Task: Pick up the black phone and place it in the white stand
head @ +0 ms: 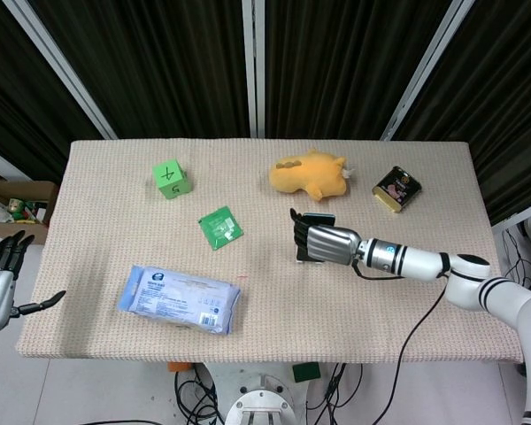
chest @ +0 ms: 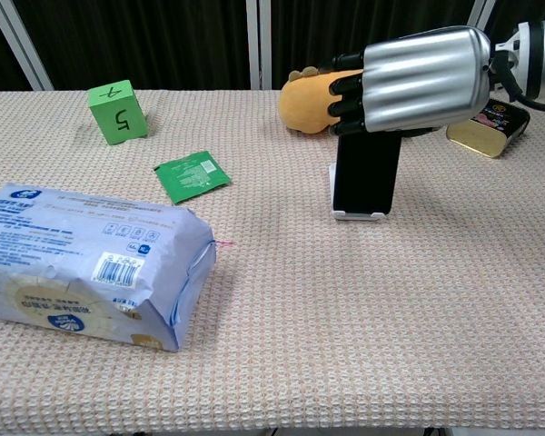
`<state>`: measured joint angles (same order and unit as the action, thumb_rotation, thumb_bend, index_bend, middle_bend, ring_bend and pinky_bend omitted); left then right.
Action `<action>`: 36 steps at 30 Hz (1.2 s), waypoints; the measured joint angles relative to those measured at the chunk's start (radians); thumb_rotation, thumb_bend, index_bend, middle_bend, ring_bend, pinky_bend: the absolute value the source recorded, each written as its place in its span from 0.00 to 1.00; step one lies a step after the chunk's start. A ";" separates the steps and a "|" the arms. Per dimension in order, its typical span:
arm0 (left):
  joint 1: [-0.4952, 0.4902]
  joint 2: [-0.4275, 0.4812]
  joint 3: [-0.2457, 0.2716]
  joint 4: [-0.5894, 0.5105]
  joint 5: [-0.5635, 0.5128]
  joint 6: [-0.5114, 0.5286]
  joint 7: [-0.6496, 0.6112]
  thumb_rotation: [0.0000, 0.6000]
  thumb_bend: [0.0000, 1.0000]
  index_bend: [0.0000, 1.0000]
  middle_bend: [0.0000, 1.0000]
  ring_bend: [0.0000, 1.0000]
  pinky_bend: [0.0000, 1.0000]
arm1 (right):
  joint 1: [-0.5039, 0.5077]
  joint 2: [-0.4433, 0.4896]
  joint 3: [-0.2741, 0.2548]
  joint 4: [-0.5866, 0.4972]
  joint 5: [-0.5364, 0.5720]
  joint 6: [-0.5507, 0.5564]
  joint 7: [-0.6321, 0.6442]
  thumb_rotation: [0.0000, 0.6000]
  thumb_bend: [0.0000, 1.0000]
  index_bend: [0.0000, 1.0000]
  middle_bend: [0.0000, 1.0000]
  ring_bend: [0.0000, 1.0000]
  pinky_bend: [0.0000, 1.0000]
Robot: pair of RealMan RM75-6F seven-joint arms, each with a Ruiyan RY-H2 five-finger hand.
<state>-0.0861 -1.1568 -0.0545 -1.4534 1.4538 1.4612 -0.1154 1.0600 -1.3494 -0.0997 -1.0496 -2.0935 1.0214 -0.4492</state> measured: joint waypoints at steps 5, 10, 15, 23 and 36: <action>0.000 0.001 -0.001 0.000 -0.001 -0.001 0.000 0.54 0.05 0.07 0.01 0.00 0.09 | -0.002 0.006 0.005 -0.027 0.039 -0.042 -0.011 1.00 0.34 0.00 0.11 0.08 0.06; 0.000 0.002 -0.001 -0.001 -0.002 -0.002 0.002 0.54 0.05 0.08 0.01 0.00 0.09 | -0.011 0.008 0.011 -0.048 0.067 -0.048 -0.015 1.00 0.28 0.00 0.00 0.00 0.00; 0.001 0.004 -0.001 -0.004 -0.002 -0.001 0.003 0.55 0.05 0.08 0.01 0.00 0.09 | -0.018 0.024 0.010 -0.064 0.072 -0.037 -0.017 1.00 0.21 0.00 0.00 0.00 0.00; 0.004 0.005 -0.002 -0.007 -0.004 0.001 0.004 0.55 0.05 0.08 0.01 0.00 0.09 | -0.087 0.119 0.007 -0.181 0.100 0.058 -0.020 1.00 0.20 0.00 0.00 0.00 0.00; 0.009 0.005 0.002 -0.020 0.006 0.014 0.022 0.55 0.05 0.08 0.01 0.00 0.09 | -0.560 0.198 -0.004 -0.440 0.519 0.346 0.205 0.92 0.20 0.00 0.00 0.00 0.00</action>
<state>-0.0771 -1.1516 -0.0523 -1.4733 1.4600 1.4757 -0.0935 0.4997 -1.1509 -0.1033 -1.4891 -1.5744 1.3678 -0.2438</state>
